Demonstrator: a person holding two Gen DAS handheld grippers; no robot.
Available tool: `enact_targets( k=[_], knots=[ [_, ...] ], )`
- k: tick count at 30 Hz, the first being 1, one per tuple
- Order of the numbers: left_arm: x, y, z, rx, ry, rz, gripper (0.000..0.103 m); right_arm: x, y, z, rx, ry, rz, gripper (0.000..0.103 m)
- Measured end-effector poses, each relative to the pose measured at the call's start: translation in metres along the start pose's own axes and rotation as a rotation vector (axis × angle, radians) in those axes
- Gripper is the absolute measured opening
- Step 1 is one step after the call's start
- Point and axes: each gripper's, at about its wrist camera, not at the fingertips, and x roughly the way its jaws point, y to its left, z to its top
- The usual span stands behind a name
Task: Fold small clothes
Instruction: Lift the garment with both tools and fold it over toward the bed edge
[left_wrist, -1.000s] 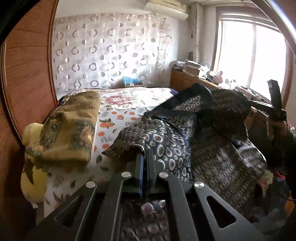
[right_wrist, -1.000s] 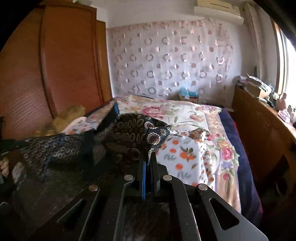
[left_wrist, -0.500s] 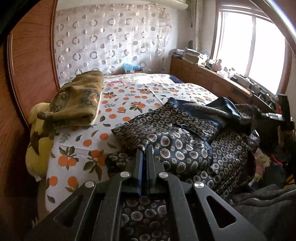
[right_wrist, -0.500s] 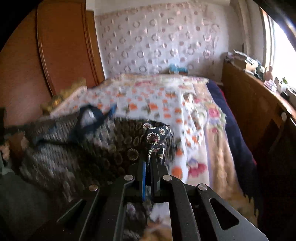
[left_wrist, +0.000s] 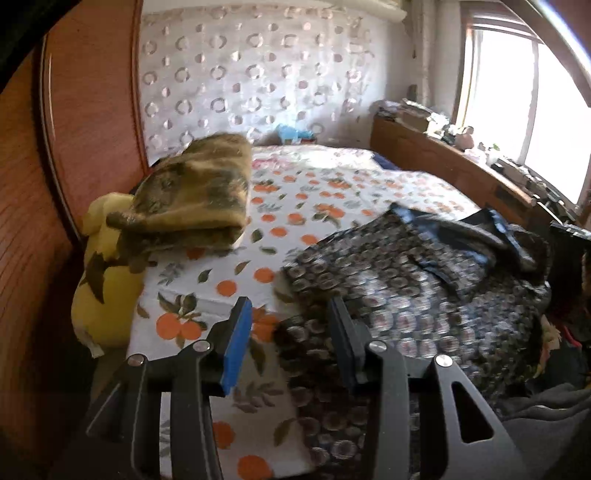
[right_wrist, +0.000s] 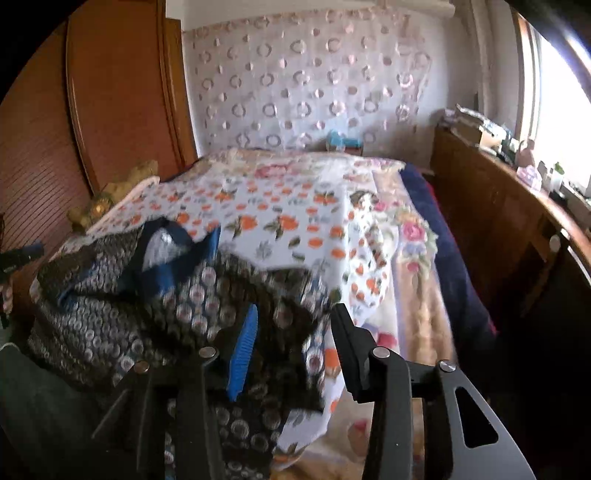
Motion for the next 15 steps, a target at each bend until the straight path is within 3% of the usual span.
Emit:
enact_targets(
  k=[5,8,15],
  knots=[
    [0.026,0.011,-0.007,-0.019,0.062,0.003,0.043,0.030,-0.009,0.007,0.016,0.004,-0.032,0.048],
    [0.035,0.011,-0.009,-0.027,0.078,-0.017,0.043,0.056,-0.015,0.010,0.025,0.059,-0.074,0.048],
    [0.044,0.001,-0.009,-0.005,0.110,-0.036,0.043,0.099,-0.016,0.026,0.028,0.114,-0.049,0.048]
  ],
)
